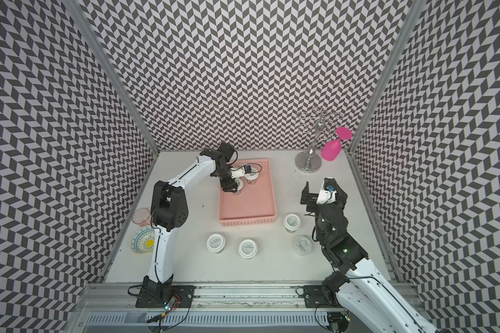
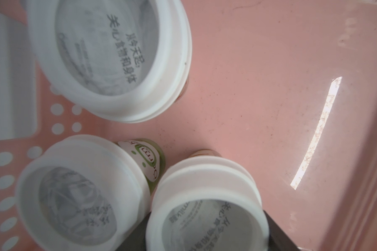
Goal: Put the yogurt in the basket
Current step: Place the yogurt in the basket.
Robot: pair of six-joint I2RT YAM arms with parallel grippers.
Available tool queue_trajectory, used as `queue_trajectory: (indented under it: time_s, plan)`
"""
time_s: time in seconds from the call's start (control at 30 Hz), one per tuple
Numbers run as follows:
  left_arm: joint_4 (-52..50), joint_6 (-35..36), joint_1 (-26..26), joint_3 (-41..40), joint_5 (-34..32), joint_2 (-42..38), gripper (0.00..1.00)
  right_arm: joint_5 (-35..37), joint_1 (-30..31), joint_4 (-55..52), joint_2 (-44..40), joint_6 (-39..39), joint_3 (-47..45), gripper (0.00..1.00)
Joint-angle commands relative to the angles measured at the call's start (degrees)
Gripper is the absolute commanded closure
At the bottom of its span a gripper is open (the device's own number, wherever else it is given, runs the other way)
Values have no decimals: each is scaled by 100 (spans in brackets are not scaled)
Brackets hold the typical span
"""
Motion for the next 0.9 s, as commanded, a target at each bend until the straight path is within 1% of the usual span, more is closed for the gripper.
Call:
queue_trajectory:
  time_s: [0.0,0.2,0.27,0.5,0.6,0.77,0.8,0.87]
  plan:
    - [-334,83,22,-37,-34,121,28,50,30,280,-66,-36,-37,1]
    - [-407,13,-25,-1,-10,50,20,57,29,279,-71,-36,-44,0]
    - [-371,-28,-40,18,31,-12,17,73,35,278,-86,-33,-39,0]
    - [-375,-86,-43,116,267,-287,10,64,30,277,-97,-30,-39,1]
    - [-430,-101,-54,154,366,-459,7,92,35,264,-121,-32,-44,0]
    - [-579,-169,-50,201,501,-753,7,69,30,271,-108,-36,-45,0]
    - [-609,-204,-56,222,539,-835,4,62,30,261,-106,-36,-52,0]
    - [-622,-271,-50,229,625,-994,3,67,31,251,-106,-27,-44,0]
